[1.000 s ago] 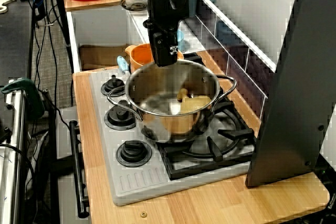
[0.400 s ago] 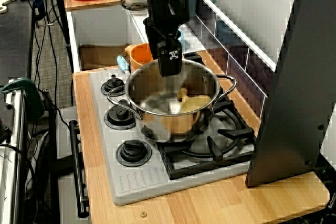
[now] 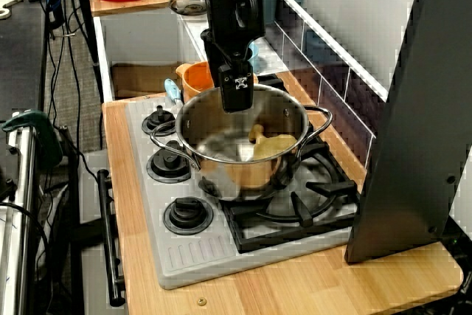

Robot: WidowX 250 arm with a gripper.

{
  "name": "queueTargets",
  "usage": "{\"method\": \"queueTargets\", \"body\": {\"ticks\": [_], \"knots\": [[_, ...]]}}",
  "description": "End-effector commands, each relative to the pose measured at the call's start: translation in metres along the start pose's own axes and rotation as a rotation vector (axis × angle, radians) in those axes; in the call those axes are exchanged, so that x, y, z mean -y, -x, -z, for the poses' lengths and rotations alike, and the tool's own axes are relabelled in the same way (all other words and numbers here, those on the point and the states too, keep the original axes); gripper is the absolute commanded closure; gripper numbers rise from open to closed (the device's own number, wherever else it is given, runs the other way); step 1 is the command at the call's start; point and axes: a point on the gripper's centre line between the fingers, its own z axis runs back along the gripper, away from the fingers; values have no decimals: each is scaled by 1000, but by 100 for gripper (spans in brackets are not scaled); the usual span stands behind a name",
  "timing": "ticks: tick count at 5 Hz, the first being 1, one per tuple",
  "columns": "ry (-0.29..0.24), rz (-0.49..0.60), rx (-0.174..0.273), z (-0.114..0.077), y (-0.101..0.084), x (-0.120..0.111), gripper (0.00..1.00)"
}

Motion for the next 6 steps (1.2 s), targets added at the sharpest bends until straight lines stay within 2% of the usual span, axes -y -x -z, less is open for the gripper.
{"method": "queueTargets", "body": {"ticks": [1, 3, 4, 5, 6], "knots": [[34, 155, 79, -5, -12, 10, 0], [49, 429, 21, 3, -24, -8, 0], [72, 515, 51, 4, -26, -14, 0], [69, 612, 81, 6, -24, -14, 0], [72, 631, 74, 7, -15, -8, 0]]}}
